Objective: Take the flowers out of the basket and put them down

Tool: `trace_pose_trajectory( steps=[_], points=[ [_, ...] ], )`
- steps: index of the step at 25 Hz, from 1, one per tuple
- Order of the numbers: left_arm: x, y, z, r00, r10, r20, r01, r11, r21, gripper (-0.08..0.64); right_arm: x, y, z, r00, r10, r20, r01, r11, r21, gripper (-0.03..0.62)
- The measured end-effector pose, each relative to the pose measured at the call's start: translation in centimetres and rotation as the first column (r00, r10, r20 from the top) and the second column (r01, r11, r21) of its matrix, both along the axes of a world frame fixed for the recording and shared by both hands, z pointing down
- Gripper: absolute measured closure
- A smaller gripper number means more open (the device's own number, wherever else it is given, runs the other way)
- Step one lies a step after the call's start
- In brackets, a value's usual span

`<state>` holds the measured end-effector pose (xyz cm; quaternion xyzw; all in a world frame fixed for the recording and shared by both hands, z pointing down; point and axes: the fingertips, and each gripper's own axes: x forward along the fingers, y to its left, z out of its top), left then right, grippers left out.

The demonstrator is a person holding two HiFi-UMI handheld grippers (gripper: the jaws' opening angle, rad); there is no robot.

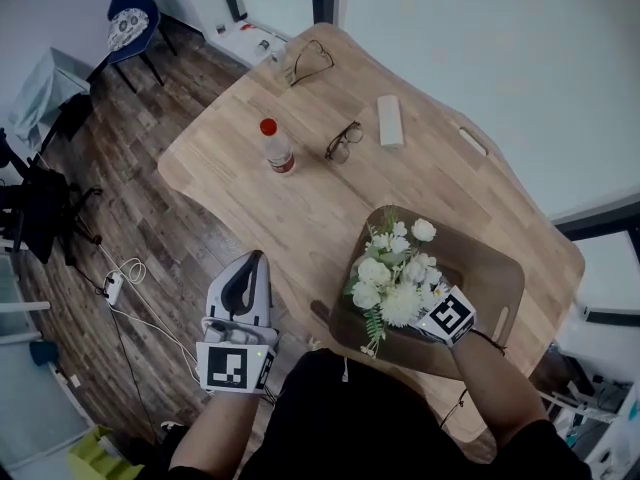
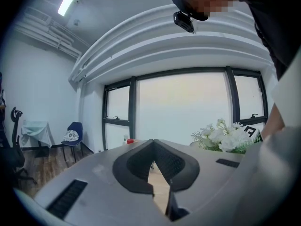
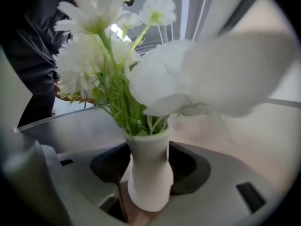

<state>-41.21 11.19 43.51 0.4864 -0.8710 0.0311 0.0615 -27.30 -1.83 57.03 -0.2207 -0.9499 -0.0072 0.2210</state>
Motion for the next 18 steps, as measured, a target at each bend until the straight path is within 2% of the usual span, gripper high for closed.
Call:
trace_pose_trajectory(
  steps=[1,9,14,18],
  points=[
    [-0.1,0.4,0.0,1.0,-0.006,0.001,0.006,1.0,-0.004,0.555,-0.4,0.3,-0.2,1.0,-0.002,0.006,0.003,1.0,-0.004,0.336],
    [-0.4,2.0,-0.7,1.0,-0.028,0.015,0.028,1.0,-0.003,0.555,-1.5,0.5,-2.4,0.998,0.023,0.05,-0.022,0.999,-0.024,0.339],
    [0.1,1.1,-1.9,0.999,-0.004,0.033,0.003,1.0,0.015,0.555,-0.9,0.3,-3.0,0.999,0.04,0.019,-0.04,0.999,-0.015,0.339],
    [0.5,0.2,-2.7,0.999,0.022,0.048,-0.024,0.999,0.027,0.555,-0.6,-0.1,-4.5,0.998,0.056,0.039,-0.056,0.998,-0.004,0.339]
  ],
)
